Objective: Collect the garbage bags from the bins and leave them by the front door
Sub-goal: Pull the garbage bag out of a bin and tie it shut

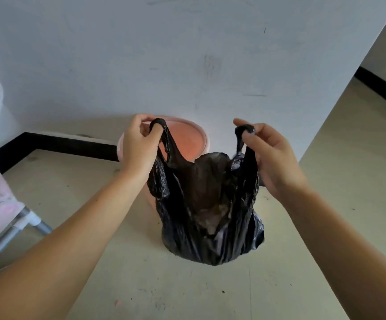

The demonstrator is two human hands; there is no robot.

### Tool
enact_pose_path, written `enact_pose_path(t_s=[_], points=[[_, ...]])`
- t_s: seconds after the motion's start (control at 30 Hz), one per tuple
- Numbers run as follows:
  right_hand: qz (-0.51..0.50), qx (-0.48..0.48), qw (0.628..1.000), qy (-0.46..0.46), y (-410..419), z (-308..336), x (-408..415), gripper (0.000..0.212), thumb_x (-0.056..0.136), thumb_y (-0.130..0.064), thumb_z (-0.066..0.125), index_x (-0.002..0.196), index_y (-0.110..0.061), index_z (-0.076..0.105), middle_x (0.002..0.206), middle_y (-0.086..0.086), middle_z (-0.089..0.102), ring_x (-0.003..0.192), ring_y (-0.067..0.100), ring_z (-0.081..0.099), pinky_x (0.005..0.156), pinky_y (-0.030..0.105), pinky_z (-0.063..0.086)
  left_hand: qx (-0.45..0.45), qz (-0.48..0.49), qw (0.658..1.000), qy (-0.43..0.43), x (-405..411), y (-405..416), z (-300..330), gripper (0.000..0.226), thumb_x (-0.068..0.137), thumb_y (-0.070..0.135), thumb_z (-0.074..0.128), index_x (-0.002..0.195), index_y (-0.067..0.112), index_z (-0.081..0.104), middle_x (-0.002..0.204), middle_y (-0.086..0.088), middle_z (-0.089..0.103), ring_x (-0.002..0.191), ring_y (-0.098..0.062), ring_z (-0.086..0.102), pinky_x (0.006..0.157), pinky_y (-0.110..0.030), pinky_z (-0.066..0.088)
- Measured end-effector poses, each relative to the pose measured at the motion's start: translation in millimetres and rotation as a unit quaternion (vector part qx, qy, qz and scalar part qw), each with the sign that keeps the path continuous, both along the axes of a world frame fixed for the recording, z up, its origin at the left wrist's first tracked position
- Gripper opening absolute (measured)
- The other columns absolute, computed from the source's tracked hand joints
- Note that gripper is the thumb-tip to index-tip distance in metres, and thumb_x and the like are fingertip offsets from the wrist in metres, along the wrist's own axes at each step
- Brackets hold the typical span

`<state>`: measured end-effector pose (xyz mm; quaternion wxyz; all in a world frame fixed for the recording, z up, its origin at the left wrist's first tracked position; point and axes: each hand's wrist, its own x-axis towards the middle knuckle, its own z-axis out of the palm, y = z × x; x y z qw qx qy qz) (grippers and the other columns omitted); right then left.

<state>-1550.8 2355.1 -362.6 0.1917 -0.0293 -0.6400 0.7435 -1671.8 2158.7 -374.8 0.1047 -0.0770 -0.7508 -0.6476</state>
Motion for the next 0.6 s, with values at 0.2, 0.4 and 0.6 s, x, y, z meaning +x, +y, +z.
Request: enact_pose_path(t_s=[0.2,0.4,0.6], points=[[0.050,-0.050,0.997,0.027,-8,2,7,0.020,0.092,-0.015,0.053,0.078,-0.023,0.065,0.073,-0.003,0.066,0.067,0.013,0.061,0.069,0.025,0.050,0.152,-0.139,0.969,-0.140,-1,9,1,0.013,0.083,0.026,0.055,0.083,0.019,0.066,0.082,0.000,0.071,0.084,-0.018,0.066,0.076,-0.032,0.049],[0.092,-0.057,0.994,0.000,-1,-4,2,0.037,0.086,-0.031,0.057,0.124,-0.030,0.057,0.069,-0.004,0.052,0.053,0.012,0.044,0.053,0.024,0.040,0.078,-0.243,0.952,-0.171,8,8,4,0.031,0.080,0.032,0.046,0.069,0.006,0.058,0.044,-0.002,0.039,0.036,-0.017,0.035,0.046,-0.023,0.037],[0.222,0.333,0.902,-0.162,-31,-28,4,0.060,0.083,-0.043,0.065,0.130,-0.043,0.028,0.073,-0.021,0.055,0.063,-0.005,0.054,0.059,0.010,0.042,-0.117,-0.405,0.907,-0.021,49,27,9,0.017,0.081,0.019,0.051,0.077,0.031,0.063,0.058,0.017,0.057,0.054,0.003,0.052,0.061,-0.015,0.042]])
